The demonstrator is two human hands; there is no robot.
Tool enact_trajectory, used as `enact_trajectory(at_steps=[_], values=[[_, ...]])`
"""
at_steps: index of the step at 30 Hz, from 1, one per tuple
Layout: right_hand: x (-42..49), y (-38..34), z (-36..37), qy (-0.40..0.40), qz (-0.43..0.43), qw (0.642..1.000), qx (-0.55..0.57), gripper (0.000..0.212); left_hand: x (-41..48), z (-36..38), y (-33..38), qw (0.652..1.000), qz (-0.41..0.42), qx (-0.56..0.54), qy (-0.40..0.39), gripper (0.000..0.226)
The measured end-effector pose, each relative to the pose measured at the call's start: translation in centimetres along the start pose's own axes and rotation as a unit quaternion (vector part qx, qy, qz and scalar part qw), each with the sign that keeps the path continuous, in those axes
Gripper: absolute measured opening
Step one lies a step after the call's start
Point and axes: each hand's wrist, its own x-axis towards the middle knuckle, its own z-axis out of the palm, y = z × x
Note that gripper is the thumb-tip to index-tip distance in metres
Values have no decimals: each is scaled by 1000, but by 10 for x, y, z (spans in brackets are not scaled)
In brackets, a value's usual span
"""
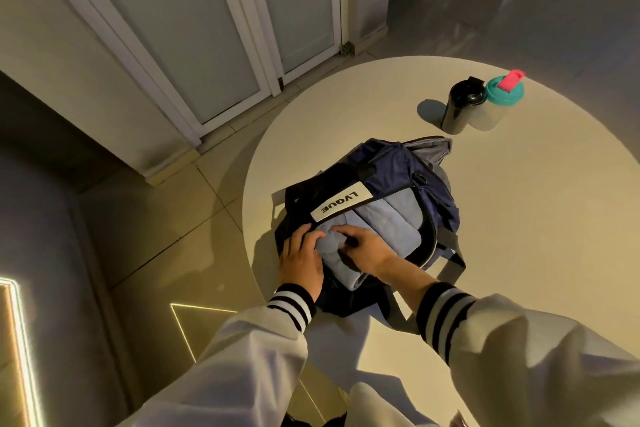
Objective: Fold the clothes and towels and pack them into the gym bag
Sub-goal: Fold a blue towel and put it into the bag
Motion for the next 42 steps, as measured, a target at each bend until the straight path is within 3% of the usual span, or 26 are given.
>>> enact_trajectory(at_steps=[3,6,8,14,17,19,22,24,29,31,35,40,42], values=[[-8,10,0,-34,-25,999,34,46,-7,3,-2,997,61,15,37,44],[-17,19,0,-66,-40,997,-2,62,-15,9,1,987,149,62,20,53],[-21,16,-1,-83,-39,996,-16,68,-21,12,5,988,138,72,-2,58],[-7,8,0,-133,-40,990,-29,57,-24,16,5,995,100,14,-17,63],[-2,14,4,-66,-22,994,-85,59,-21,19,-3,992,109,46,-45,53],[-10,23,3,-4,-37,997,-61,57,-19,23,-3,987,124,82,-65,49],[-28,44,1,146,-82,985,-43,35,-18,25,7,977,146,128,-84,53],[-38,59,2,196,-112,972,-68,29,-15,25,17,968,162,154,-110,58],[-51,86,8,136,-125,973,-141,40,1,29,29,932,136,253,-222,57],[-49,87,6,118,-104,973,-171,43,9,26,29,926,115,276,-232,56],[-52,87,-1,7,4,973,-229,53,19,15,32,916,60,335,-214,51],[-55,76,-7,20,16,972,-234,46,24,16,52,883,26,407,-232,54],[-57,70,-10,39,-8,971,-235,38,21,18,59,886,36,412,-211,51]])
